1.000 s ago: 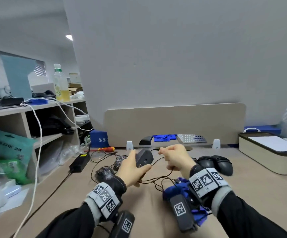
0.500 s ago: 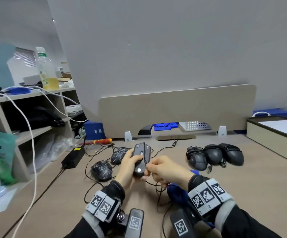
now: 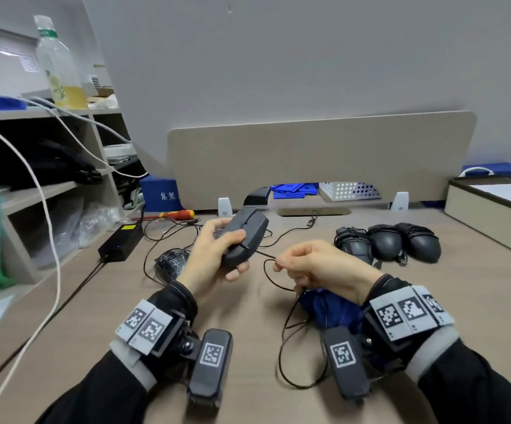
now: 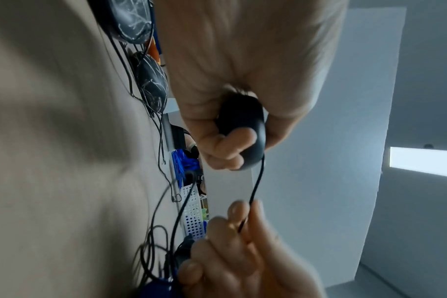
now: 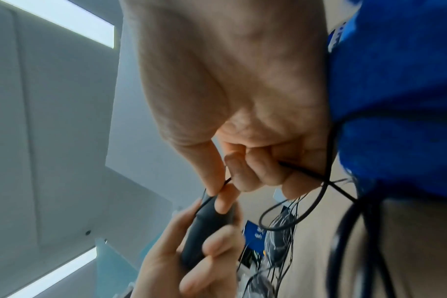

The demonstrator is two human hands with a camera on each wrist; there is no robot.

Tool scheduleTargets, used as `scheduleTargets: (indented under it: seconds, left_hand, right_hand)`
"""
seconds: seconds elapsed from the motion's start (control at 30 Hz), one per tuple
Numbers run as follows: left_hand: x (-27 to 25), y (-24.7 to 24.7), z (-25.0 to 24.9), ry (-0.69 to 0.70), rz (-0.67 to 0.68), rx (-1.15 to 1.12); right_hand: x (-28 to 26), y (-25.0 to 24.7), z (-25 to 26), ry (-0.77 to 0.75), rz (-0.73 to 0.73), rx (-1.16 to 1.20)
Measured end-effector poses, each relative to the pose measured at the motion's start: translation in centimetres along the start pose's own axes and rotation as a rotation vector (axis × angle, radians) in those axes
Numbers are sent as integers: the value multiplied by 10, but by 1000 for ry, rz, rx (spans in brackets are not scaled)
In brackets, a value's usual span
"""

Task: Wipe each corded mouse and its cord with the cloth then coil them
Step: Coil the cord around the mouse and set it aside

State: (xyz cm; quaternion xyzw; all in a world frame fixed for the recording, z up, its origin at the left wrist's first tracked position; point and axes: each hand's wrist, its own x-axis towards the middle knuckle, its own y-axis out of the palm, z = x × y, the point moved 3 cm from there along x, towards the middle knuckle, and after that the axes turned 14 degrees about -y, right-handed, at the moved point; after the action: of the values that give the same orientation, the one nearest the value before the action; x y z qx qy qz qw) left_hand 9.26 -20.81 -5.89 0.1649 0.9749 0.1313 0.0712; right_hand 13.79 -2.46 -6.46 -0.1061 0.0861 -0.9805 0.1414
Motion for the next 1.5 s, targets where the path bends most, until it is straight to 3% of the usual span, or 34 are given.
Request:
scheduleTargets:
  seconds: [0.13,0.23,0.4,0.57,0.77,0.9,1.0,1.2,1.33,1.5]
  left_hand:
    - [-14,3,-10,18,190,-100]
    - [-21,13,-5,2,315,94]
    - [-27,17,-5,0,210,518]
    - [-33,21,-4,-7,262,676]
    - [-31,27,4,-2,318,774]
    - [-22,21,8,-51,149,756]
    - [-15,16,13,-66,22,774]
    - [-9,15,13,19,-22,800]
    - [-3,6,14,31,-113,758]
    - [4,-24,1,26,-397,488]
  right_hand:
    - [-3,-2,-6,45,21,-10]
    - [0,-5,-4,-10,-132,-65]
    - [1,-14,0,-56,-198,-151]
    - [-2,-12,5,-67,-215,-189]
    - [-3,-16,14,-201,-309,-94]
    - [-4,-17,22,-262,-311,-51]
    - [-5,-7,26,-302,-233,-85]
    - [-6,7,32,-411,-173,-96]
    - [-4,9,27,-338,-120,-113]
    - [-4,-2,18,-237,-189,-207]
